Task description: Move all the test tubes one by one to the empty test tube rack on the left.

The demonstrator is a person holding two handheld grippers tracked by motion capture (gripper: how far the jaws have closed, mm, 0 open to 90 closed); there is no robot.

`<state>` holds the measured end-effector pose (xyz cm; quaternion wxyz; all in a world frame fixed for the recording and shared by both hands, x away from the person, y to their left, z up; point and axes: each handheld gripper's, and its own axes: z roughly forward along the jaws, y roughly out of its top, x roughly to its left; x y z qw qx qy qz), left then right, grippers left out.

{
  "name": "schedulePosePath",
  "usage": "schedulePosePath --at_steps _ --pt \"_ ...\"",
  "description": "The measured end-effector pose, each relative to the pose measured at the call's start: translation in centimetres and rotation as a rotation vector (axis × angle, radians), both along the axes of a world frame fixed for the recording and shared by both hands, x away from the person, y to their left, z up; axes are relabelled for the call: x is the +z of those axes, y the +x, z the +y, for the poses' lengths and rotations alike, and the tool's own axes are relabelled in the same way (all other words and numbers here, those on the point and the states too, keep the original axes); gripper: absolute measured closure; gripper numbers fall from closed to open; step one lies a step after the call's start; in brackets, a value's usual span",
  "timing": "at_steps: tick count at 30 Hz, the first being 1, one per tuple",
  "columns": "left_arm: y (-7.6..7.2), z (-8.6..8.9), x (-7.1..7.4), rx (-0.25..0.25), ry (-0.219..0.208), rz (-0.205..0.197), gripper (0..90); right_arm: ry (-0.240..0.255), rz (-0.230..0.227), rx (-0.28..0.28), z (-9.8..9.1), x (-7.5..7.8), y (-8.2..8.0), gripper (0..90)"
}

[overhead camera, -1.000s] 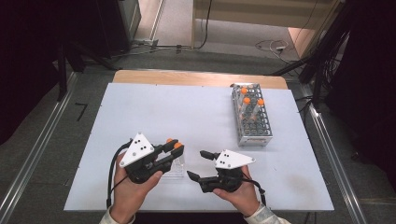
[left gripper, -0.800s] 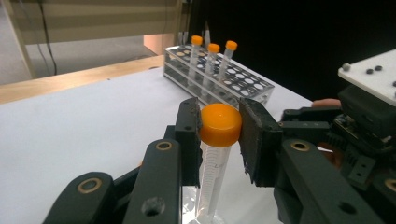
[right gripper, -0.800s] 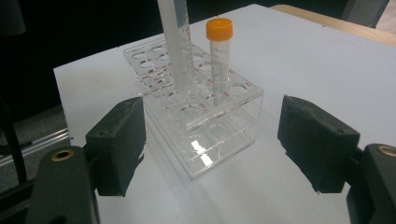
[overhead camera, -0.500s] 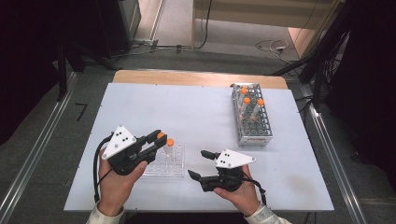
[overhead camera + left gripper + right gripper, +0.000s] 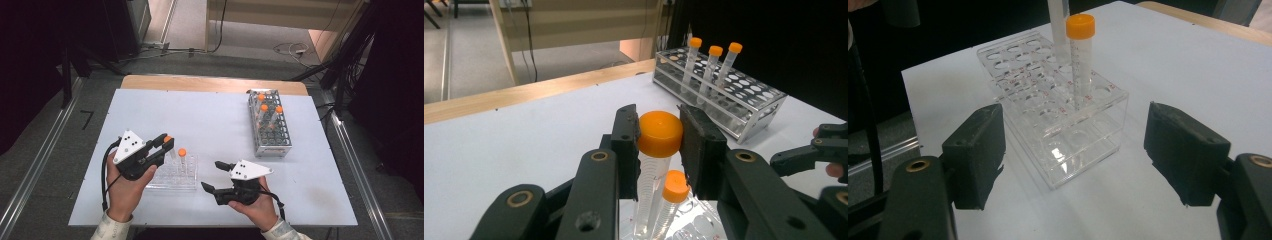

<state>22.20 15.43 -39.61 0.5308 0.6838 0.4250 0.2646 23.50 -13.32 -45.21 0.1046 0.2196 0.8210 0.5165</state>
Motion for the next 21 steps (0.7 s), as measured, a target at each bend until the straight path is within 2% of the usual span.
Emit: schedulePosePath --at_steps 13,21 --pt "0.4 -0.9 -1.8 -0.002 0.053 0.022 70.2 -0.005 0.002 0.002 0.0 0.0 0.0 23.5" --pt "0.5 -1.0 -2.7 0.005 0.066 0.050 70.1 -0.008 -0.002 0.003 0.0 0.0 0.0 23.6"
